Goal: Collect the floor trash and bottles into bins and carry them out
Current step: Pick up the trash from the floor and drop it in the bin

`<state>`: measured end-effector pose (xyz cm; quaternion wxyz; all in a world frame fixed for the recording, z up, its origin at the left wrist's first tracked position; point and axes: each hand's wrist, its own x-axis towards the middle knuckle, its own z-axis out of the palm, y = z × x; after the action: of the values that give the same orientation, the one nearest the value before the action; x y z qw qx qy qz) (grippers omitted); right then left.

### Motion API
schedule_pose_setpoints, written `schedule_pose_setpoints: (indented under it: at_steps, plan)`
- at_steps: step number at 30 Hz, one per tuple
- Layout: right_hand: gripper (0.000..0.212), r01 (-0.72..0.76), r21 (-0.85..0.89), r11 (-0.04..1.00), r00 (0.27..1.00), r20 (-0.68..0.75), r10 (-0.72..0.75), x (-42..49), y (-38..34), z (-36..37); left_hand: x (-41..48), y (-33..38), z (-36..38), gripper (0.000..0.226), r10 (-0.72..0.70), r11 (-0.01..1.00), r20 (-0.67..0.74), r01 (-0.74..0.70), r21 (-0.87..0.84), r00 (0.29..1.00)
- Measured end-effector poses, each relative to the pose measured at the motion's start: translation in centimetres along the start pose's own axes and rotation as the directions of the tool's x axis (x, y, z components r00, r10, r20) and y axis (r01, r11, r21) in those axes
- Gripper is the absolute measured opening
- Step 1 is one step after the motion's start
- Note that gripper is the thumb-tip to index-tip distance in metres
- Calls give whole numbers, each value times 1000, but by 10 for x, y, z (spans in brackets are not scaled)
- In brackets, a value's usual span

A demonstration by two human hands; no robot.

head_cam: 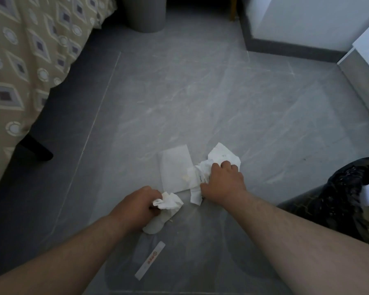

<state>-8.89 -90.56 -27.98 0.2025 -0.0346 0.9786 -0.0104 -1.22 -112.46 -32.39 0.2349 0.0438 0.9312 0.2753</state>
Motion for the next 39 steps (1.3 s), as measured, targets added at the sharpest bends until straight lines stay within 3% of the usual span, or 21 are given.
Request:
schedule_pose_setpoints:
  at_steps: [2, 4, 8, 14, 23, 26, 29, 33, 39]
  plan:
    - [50, 19, 73, 997, 994, -109, -11, -2, -9, -1, -2, -1, 0, 27, -13, 1000, -7, 13, -21, 1000]
    - [52, 54, 128, 990, 985, -171, -32, 1, -23, -3, -4, -1, 0, 14, -30, 999, -19, 29, -25, 999]
    - [59, 15, 71, 997, 999, -39, -12, 18, -45, -4, -6, -1, 0, 12, -47, 998, -50, 45, -50, 998]
    - [28, -62, 47, 997, 998, 5, 62, 26, -49, -1, -9, 2, -2, 10, -75, 991, -49, 69, -117, 996]
    - [23, 127, 45, 991, 992, 19, -128, 11, -35, 11, -15, 1, 3, 23, -115, 980, -77, 100, -173, 990]
    - [16, 138, 63, 988, 989, -53, -135, 8, -27, 5, -14, 3, 2, 12, -147, 970, -95, 125, -207, 984]
    - [12, 105, 81, 991, 975, -205, -86, 7, -17, -9, -19, 10, -4, 17, -158, 957, -110, 125, -261, 981]
    - [14, 102, 329, 939, 935, -354, 23, -7, -6, -44, -29, 28, -26, 25, -202, 911, -166, 123, -393, 965]
    - [11, 311, 515, 799, 852, -524, 7, -71, 9, -125, -52, 80, -93, 17, -282, 768, -268, 50, -639, 921]
